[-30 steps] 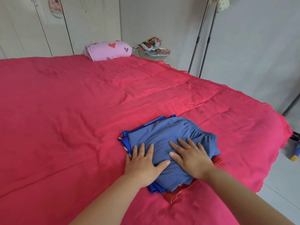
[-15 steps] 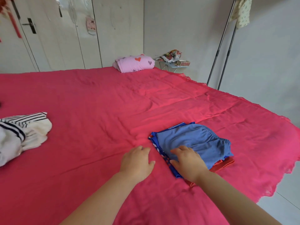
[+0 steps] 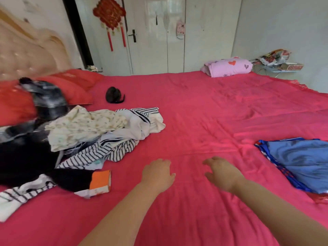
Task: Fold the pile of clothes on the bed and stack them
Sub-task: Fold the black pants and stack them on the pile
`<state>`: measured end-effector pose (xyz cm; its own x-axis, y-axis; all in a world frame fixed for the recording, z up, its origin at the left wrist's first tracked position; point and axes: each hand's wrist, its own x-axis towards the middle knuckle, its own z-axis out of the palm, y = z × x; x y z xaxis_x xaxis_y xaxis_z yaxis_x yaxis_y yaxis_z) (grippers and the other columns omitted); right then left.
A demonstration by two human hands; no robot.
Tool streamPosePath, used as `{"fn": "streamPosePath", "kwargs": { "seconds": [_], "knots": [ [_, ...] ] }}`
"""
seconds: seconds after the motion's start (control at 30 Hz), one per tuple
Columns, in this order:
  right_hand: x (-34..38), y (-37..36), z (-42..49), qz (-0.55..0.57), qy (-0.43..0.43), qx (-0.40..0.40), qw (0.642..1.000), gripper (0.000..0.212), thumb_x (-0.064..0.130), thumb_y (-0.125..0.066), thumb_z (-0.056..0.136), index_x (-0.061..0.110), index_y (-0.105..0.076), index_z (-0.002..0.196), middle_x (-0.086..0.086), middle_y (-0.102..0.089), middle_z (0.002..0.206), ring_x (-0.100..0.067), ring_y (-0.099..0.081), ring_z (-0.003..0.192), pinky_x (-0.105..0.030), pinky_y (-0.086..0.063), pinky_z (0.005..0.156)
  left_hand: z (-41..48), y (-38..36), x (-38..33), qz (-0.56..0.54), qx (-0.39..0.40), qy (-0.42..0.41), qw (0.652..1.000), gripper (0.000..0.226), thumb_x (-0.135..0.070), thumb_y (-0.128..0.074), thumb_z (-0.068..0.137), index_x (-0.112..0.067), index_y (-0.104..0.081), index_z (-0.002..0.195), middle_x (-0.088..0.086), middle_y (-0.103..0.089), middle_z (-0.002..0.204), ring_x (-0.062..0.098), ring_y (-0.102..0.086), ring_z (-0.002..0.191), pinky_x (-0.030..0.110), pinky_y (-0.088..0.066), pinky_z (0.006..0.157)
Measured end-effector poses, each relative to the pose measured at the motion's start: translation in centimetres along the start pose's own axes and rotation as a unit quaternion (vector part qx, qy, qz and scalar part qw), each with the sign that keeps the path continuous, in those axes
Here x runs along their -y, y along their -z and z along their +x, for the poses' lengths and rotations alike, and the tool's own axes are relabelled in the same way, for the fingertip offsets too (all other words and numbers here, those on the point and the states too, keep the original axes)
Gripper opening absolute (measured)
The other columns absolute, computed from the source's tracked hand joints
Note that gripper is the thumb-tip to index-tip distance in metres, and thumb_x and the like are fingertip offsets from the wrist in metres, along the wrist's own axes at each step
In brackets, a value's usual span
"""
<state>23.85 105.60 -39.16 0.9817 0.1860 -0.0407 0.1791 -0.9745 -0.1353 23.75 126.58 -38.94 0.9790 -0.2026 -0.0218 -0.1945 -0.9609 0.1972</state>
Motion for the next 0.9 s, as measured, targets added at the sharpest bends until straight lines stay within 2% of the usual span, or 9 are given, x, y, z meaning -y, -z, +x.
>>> {"fn": "streamPosePath", "kwargs": {
  "seconds": [0.23,0.37,0.43,0.5,0.57,0.63,0.7,0.83,0.9],
  "knots": [
    [12.2,-2.6,3.7,-0.015,0.090,0.040,0.995,0.041,0.030,-0.048,0.087,0.018,-0.049,0.127,-0.007,-0.051,0.123,-0.025,-0.049,0.119,-0.037,-0.043,0.099,-4.7,1.7,12.3,0.006,-0.019,0.094,0.995,0.045,-0.040,-0.047,0.091,-0.018,-0.047,0.130,0.006,-0.051,0.127,0.025,-0.047,0.119,0.039,-0.041,0.095],
    [18.2,-4.4,5.4,-0.028,0.133,0.064,0.989,0.039,0.034,-0.047,0.091,0.018,-0.049,0.126,-0.005,-0.050,0.124,-0.025,-0.050,0.118,-0.037,-0.043,0.098,-6.3,2.0,18.9,0.059,-0.038,0.129,0.989,0.038,-0.036,-0.050,0.087,-0.019,-0.048,0.121,0.004,-0.050,0.123,0.026,-0.044,0.119,0.039,-0.039,0.089],
    [20.6,-5.4,6.0,-0.032,0.154,0.074,0.985,0.038,0.035,-0.047,0.091,0.019,-0.049,0.125,-0.005,-0.050,0.124,-0.025,-0.049,0.118,-0.037,-0.042,0.099,-6.6,1.8,22.3,0.080,-0.003,0.145,0.986,0.060,-0.043,-0.055,0.085,-0.022,-0.035,0.137,0.004,-0.036,0.140,0.027,-0.031,0.132,0.044,-0.033,0.100],
    [22.3,-6.2,6.6,-0.031,0.167,0.082,0.982,0.036,0.035,-0.048,0.091,0.019,-0.050,0.124,-0.005,-0.051,0.123,-0.025,-0.049,0.117,-0.037,-0.042,0.099,-6.8,1.4,25.4,0.084,0.071,0.185,0.977,0.082,-0.052,-0.059,0.081,-0.027,-0.016,0.147,0.003,-0.014,0.154,0.030,-0.008,0.142,0.051,-0.016,0.111],
    [23.5,-6.7,7.1,-0.029,0.172,0.084,0.981,0.036,0.035,-0.048,0.091,0.018,-0.050,0.123,-0.005,-0.051,0.123,-0.025,-0.049,0.117,-0.037,-0.042,0.099,-7.2,0.6,27.6,0.098,0.097,0.213,0.967,0.072,-0.046,-0.057,0.086,-0.031,-0.021,0.146,0.004,-0.012,0.155,0.032,-0.004,0.143,0.054,-0.008,0.113],
    [24.2,-7.0,7.5,-0.016,0.172,0.082,0.981,0.038,0.035,-0.049,0.090,0.018,-0.050,0.124,-0.005,-0.051,0.124,-0.025,-0.049,0.118,-0.036,-0.041,0.099,-7.5,-0.2,28.7,0.100,0.053,0.220,0.969,0.040,-0.028,-0.047,0.093,-0.030,-0.044,0.133,0.002,-0.037,0.142,0.027,-0.026,0.137,0.049,-0.018,0.112],
    [24.6,-7.3,7.9,0.001,0.176,0.079,0.981,0.040,0.034,-0.050,0.090,0.020,-0.049,0.128,-0.005,-0.052,0.126,-0.023,-0.049,0.119,-0.032,-0.039,0.101,-7.5,-0.4,28.7,0.079,-0.027,0.215,0.973,0.026,-0.023,-0.040,0.095,-0.026,-0.054,0.116,-0.001,-0.057,0.121,0.021,-0.048,0.118,0.037,-0.033,0.099],
    [25.1,-7.7,8.0,0.048,0.161,0.070,0.983,0.054,0.033,-0.056,0.087,0.020,-0.039,0.137,-0.003,-0.050,0.132,-0.019,-0.047,0.123,-0.024,-0.032,0.102,-7.0,1.5,25.6,-0.129,-0.183,0.188,0.956,0.024,-0.029,-0.039,0.096,-0.021,-0.059,0.108,-0.001,-0.065,0.105,0.022,-0.058,0.102,0.033,-0.042,0.082],
    [25.4,-7.5,7.6,0.118,0.135,0.075,0.981,0.069,0.033,-0.065,0.082,0.019,-0.032,0.141,-0.003,-0.050,0.131,-0.017,-0.047,0.122,-0.021,-0.032,0.098,-7.0,3.4,22.9,-0.207,-0.236,0.163,0.935,0.021,-0.029,-0.043,0.094,-0.016,-0.055,0.083,0.001,-0.062,0.084,0.025,-0.058,0.087,0.033,-0.036,0.066]
  ]
}}
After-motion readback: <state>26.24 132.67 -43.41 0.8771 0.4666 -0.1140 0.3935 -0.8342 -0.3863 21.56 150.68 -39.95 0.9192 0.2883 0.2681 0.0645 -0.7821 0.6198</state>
